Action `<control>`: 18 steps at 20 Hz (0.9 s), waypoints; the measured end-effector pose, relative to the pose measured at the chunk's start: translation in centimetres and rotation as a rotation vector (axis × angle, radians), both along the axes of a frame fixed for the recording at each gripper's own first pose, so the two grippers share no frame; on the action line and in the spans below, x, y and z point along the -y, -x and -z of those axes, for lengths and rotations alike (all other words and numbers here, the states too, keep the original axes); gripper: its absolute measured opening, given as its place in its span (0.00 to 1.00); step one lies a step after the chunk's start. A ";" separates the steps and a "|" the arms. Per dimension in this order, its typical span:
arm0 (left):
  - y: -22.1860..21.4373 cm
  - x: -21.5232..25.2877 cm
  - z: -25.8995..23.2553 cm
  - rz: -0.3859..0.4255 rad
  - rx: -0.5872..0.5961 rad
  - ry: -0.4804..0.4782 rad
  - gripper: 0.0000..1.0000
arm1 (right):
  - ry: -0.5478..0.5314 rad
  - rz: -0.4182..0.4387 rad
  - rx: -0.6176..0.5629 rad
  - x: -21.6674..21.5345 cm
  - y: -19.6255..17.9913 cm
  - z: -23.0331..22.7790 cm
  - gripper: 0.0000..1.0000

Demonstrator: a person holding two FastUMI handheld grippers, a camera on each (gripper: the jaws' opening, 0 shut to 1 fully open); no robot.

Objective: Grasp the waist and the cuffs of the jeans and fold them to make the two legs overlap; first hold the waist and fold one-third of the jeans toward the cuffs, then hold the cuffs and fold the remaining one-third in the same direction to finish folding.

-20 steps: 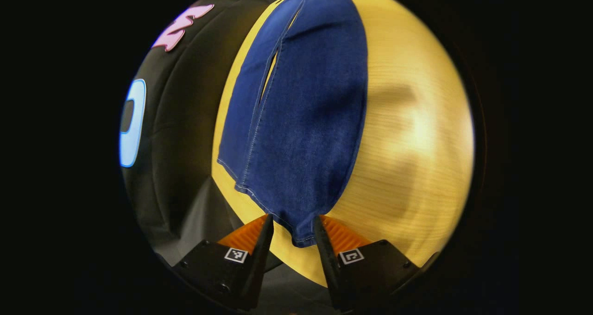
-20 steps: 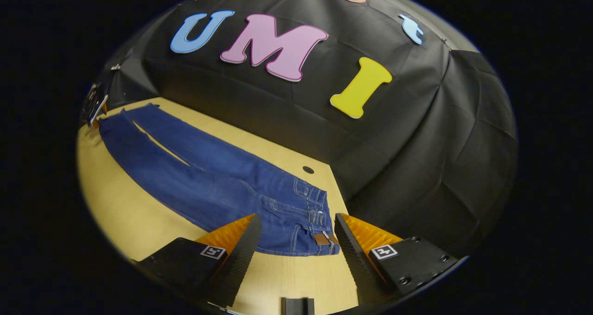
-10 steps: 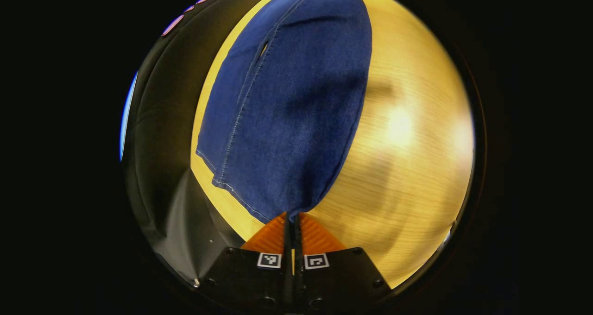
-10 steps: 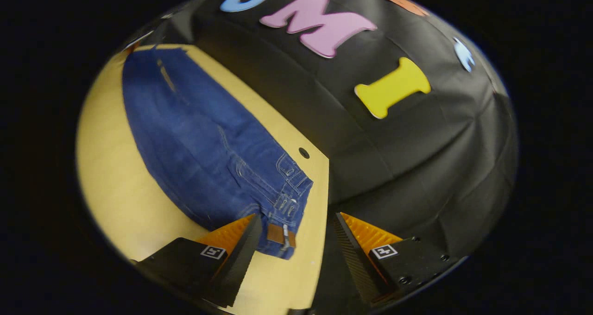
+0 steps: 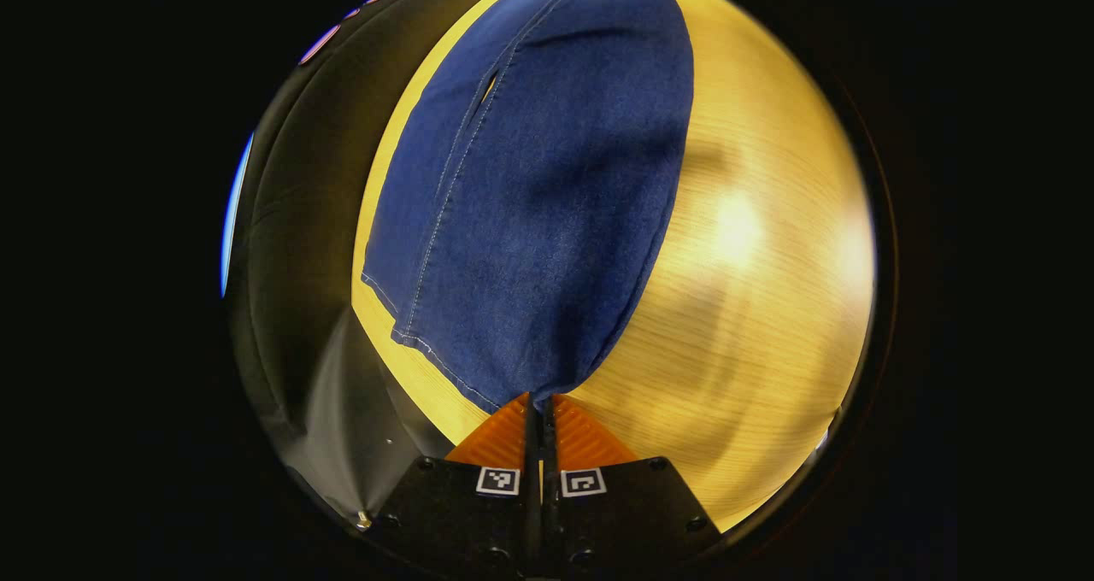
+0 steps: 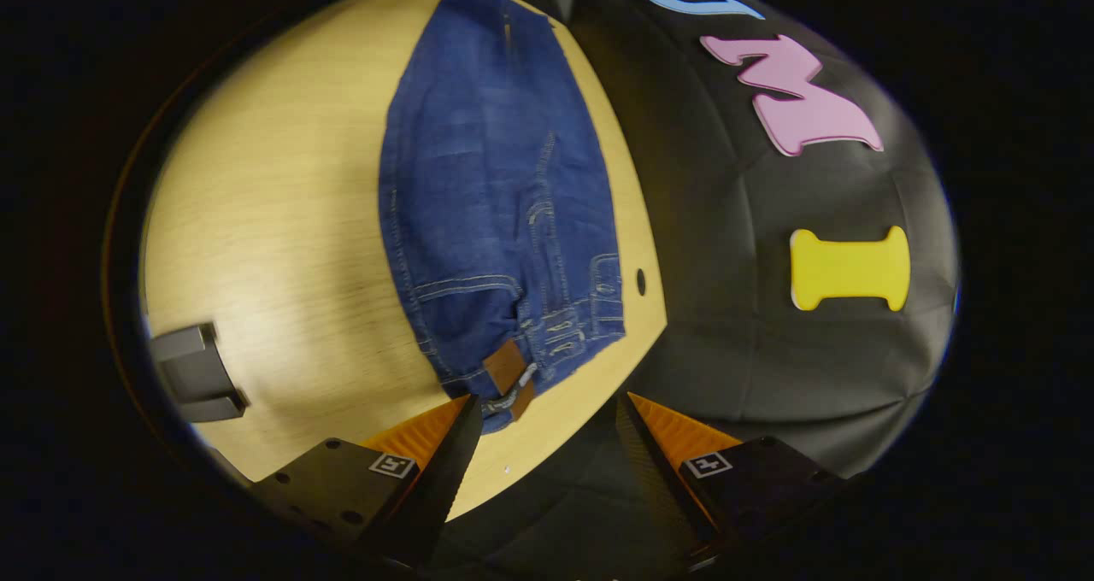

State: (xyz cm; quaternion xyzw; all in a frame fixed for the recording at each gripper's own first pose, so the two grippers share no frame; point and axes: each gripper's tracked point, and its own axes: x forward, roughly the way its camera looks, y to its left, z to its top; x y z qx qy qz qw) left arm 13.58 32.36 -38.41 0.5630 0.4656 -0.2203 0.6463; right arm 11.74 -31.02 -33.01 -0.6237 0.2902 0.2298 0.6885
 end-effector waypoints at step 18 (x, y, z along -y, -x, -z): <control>-0.1 0.3 0.1 -0.017 0.072 -0.005 0.02 | 0.151 -0.129 -0.163 -1.1 -2.4 5.6 0.57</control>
